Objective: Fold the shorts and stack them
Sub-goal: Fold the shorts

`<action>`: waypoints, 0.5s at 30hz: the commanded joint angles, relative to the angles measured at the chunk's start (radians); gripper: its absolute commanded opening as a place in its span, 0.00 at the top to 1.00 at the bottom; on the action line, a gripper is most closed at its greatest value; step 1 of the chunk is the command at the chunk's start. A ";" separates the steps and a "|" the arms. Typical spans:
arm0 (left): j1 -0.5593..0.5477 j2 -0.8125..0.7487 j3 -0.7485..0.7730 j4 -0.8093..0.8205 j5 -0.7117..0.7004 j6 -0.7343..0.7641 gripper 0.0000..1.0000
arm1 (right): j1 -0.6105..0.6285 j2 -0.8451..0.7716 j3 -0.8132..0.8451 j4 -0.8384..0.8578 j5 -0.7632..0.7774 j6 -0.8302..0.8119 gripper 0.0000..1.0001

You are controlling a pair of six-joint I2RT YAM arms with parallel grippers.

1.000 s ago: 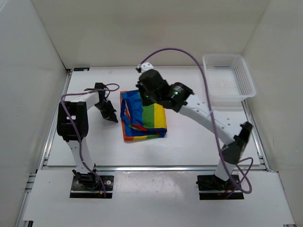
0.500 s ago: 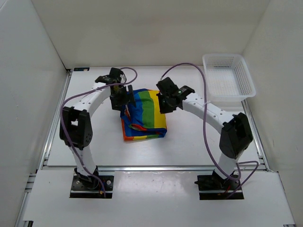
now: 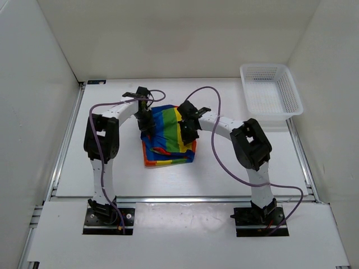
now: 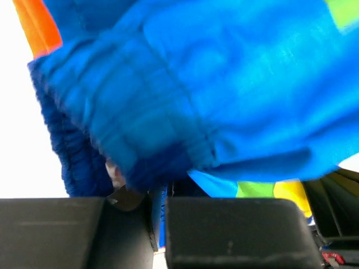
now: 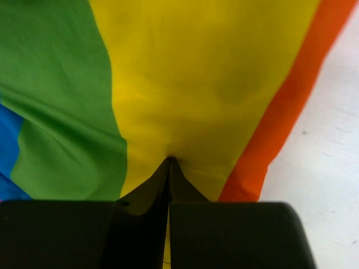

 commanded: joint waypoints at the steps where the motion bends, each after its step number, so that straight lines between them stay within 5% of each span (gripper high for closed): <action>1: 0.021 -0.086 0.036 -0.019 -0.026 0.018 0.90 | -0.005 -0.045 0.018 0.014 -0.014 0.008 1.00; 5: 0.021 -0.147 0.075 -0.082 -0.035 0.036 0.71 | -0.005 -0.263 0.041 -0.034 0.069 0.008 0.86; 6: 0.021 -0.164 0.085 -0.093 -0.035 0.036 0.64 | -0.005 -0.300 0.061 -0.060 0.092 -0.003 0.77; 7: 0.021 -0.201 0.113 -0.117 -0.035 0.046 0.44 | -0.005 -0.370 0.072 -0.077 0.120 -0.003 0.51; 8: 0.021 -0.218 0.130 -0.134 -0.035 0.046 0.34 | -0.005 -0.401 0.084 -0.095 0.150 -0.003 0.38; 11: 0.021 -0.307 0.186 -0.192 -0.060 0.046 0.00 | -0.005 -0.513 0.095 -0.163 0.302 -0.003 0.13; 15: 0.032 -0.443 0.207 -0.240 -0.078 0.055 0.00 | -0.039 -0.697 -0.006 -0.232 0.457 0.009 0.00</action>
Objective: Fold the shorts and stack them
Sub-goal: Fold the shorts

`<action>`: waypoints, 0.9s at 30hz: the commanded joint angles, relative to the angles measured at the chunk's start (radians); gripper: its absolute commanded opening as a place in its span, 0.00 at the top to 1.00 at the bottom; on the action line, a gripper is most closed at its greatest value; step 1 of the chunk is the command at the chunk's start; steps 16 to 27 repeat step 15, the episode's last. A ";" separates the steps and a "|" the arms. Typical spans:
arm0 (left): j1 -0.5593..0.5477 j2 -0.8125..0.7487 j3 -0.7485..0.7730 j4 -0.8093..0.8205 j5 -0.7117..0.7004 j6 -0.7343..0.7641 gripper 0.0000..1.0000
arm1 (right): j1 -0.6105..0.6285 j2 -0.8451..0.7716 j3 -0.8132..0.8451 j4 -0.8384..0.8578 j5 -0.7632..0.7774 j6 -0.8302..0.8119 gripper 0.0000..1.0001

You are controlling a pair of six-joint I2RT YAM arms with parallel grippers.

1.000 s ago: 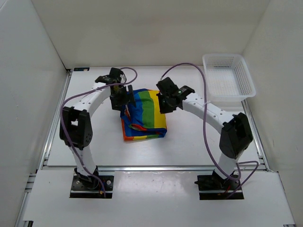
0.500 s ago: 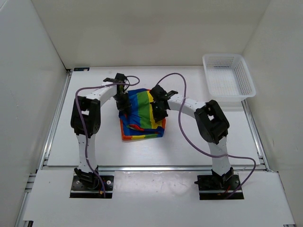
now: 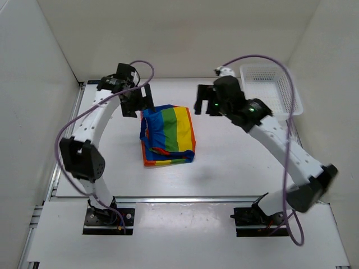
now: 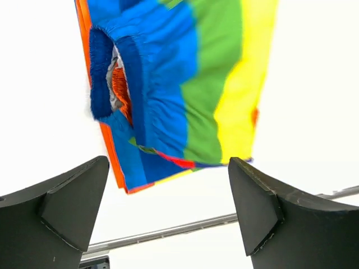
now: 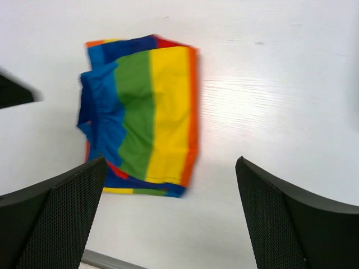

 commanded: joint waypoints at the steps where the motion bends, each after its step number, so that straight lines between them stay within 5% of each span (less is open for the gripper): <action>1: 0.018 -0.189 0.042 -0.073 -0.041 0.018 0.00 | -0.025 -0.124 -0.090 -0.151 0.211 0.016 0.00; 7: 0.028 -0.542 -0.125 -0.061 -0.156 -0.048 0.02 | -0.071 -0.370 -0.225 -0.323 0.426 0.152 0.00; 15: 0.028 -0.882 -0.263 -0.081 -0.228 -0.114 0.01 | -0.082 -0.587 -0.332 -0.409 0.458 0.162 0.04; 27: 0.028 -0.882 -0.263 -0.081 -0.228 -0.114 0.01 | -0.082 -0.587 -0.332 -0.409 0.458 0.162 0.04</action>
